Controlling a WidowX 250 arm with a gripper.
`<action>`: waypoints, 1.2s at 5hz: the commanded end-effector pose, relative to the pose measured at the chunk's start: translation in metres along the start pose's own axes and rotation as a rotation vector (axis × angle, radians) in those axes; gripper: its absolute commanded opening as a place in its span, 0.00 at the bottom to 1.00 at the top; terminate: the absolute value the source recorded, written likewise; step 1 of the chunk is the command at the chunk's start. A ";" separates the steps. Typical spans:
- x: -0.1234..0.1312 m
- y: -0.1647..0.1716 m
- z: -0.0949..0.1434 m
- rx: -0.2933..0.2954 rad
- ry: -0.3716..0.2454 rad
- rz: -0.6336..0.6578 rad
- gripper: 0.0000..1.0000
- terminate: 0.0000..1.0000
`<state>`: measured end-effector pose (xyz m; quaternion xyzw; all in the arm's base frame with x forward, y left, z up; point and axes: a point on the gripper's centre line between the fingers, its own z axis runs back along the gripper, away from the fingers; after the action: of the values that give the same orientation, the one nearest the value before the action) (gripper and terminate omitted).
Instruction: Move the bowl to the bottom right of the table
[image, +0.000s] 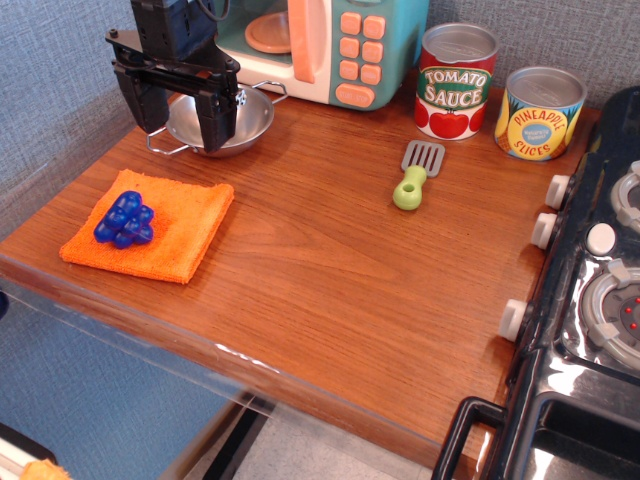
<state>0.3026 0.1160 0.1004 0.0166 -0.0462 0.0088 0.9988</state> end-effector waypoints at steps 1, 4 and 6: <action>0.000 0.000 0.000 0.000 0.000 0.000 1.00 0.00; 0.067 0.010 -0.025 0.064 -0.012 -0.001 1.00 0.00; 0.092 0.014 -0.064 0.055 0.007 0.008 1.00 0.00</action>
<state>0.3921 0.1297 0.0220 0.0329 -0.0116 0.0152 0.9993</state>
